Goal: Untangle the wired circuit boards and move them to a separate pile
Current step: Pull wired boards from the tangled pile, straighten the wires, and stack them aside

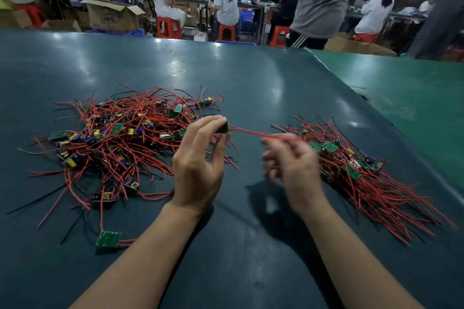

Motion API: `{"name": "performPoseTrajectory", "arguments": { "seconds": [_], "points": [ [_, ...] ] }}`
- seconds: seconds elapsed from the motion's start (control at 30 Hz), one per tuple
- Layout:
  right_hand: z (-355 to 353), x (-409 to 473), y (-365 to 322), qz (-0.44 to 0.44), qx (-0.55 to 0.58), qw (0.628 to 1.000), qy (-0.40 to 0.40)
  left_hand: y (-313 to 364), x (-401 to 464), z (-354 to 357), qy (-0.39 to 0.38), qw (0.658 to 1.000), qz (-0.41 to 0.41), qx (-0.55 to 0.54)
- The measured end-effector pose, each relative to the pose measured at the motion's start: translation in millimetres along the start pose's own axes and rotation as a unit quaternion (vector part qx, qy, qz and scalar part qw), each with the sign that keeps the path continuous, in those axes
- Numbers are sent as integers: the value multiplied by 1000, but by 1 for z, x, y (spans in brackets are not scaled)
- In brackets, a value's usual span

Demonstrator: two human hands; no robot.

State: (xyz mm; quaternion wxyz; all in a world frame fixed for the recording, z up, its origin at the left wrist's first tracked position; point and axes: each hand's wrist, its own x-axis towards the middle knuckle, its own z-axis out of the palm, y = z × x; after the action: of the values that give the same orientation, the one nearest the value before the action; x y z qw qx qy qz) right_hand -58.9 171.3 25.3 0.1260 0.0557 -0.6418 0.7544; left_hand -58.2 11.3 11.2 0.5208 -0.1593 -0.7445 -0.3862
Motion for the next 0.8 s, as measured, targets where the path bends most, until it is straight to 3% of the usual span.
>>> {"name": "performPoseTrajectory", "arguments": {
  "seconds": [0.07,0.1,0.2,0.3,0.47,0.57,0.7,0.8],
  "points": [
    [13,-10,8,-42,-103,985,-131,4,-2,0,-61,997,32,-27],
    [16,-12,10,-60,-123,979,-152,5,-3,0,-98,993,43,-40],
    [15,-10,6,-102,-99,983,-117,10,-5,0,-187,977,53,-83],
    [11,-8,5,-120,-102,987,-39,13,-6,4,-222,969,51,-96],
    [2,7,-2,-22,67,990,122,0,-2,2,-140,989,4,44],
    [-10,15,-7,109,255,940,196,-10,1,-3,-90,977,-53,187],
    [-15,12,-4,218,371,890,150,-22,4,-12,-71,926,-172,327],
    [-14,13,-4,235,360,895,119,-35,8,-23,-64,880,-267,388]
  ]
}}
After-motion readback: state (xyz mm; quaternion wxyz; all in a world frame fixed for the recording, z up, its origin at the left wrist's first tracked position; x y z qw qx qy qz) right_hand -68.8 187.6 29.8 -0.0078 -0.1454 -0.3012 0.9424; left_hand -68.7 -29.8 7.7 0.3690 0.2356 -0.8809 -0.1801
